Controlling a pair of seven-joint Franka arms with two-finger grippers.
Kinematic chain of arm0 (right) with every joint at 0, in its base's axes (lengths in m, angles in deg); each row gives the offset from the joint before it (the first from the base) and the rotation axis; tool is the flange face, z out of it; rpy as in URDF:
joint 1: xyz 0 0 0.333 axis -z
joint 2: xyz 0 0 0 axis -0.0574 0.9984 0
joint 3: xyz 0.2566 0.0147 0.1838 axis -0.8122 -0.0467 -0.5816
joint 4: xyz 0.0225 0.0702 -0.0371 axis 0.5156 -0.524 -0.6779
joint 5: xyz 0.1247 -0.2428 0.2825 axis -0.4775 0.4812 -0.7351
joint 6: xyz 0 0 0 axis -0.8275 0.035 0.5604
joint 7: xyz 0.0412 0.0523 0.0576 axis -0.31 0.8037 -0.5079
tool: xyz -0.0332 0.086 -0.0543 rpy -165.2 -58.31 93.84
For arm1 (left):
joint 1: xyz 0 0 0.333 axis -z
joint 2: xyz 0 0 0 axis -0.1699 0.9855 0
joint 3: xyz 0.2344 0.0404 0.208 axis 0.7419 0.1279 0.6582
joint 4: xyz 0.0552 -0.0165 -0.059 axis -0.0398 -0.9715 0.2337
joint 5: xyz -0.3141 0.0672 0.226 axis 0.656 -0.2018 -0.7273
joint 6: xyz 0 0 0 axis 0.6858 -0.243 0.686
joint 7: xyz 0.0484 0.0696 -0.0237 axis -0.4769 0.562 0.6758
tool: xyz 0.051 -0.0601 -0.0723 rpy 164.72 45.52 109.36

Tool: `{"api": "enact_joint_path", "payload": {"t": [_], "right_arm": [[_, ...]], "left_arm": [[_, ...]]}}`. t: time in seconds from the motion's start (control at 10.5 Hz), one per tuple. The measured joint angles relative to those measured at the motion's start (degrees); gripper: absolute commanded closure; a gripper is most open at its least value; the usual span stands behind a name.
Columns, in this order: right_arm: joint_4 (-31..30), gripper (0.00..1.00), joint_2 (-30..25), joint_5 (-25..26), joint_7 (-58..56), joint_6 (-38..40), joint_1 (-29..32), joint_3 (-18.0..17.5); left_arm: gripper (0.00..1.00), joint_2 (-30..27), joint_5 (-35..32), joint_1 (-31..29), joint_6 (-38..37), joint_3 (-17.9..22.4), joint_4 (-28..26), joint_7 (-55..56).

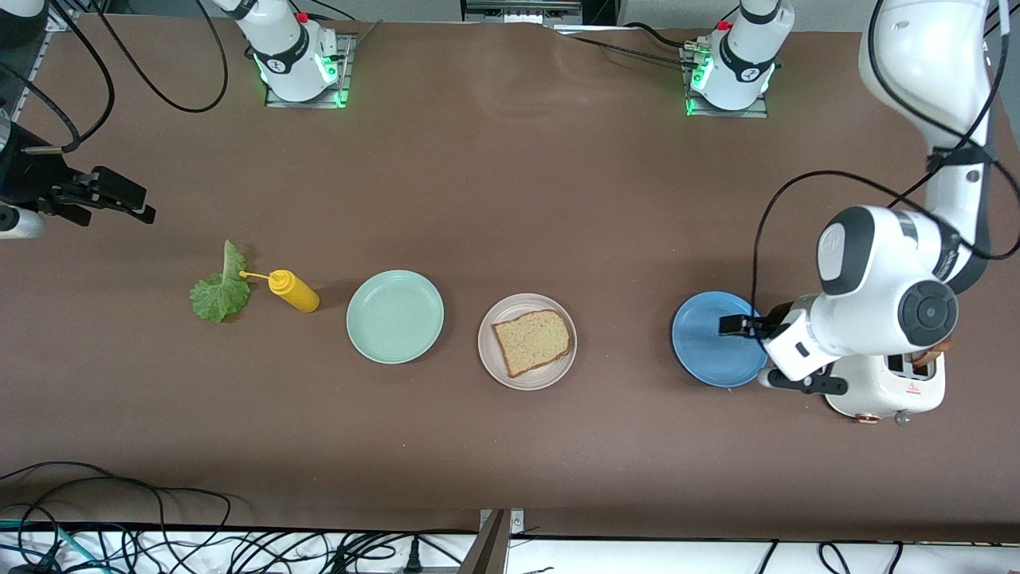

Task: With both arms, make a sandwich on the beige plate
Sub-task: 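Withdraw the left gripper from the plate back toward the toaster, then grasp the lettuce leaf with the right gripper while the left gripper rises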

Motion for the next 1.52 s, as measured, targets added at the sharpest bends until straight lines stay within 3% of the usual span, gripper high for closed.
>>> {"api": "enact_joint_path", "payload": {"t": [0.19,0.85,1.23,1.52], "right_arm": [[0.01,0.00,-0.01,0.17,0.00,0.01,0.03,0.68],[0.01,0.00,0.00,0.85,0.00,0.05,0.06,1.09],[-0.61,0.00,1.76,1.61,-0.01,-0.43,0.05,1.09],[-3.02,0.00,6.98,2.08,-0.01,-6.07,0.05,1.08]], "left_arm": [[0.00,-5.52,-3.87,-1.27,0.02,0.18,-4.44,0.20],[0.00,-20.66,-4.30,-3.67,-0.04,1.15,-13.22,0.20],[0.00,-24.45,-4.30,-4.21,-5.74,0.95,-13.03,0.20],[0.00,-26.35,-4.30,-4.17,-16.78,0.30,-7.37,0.20]]}}
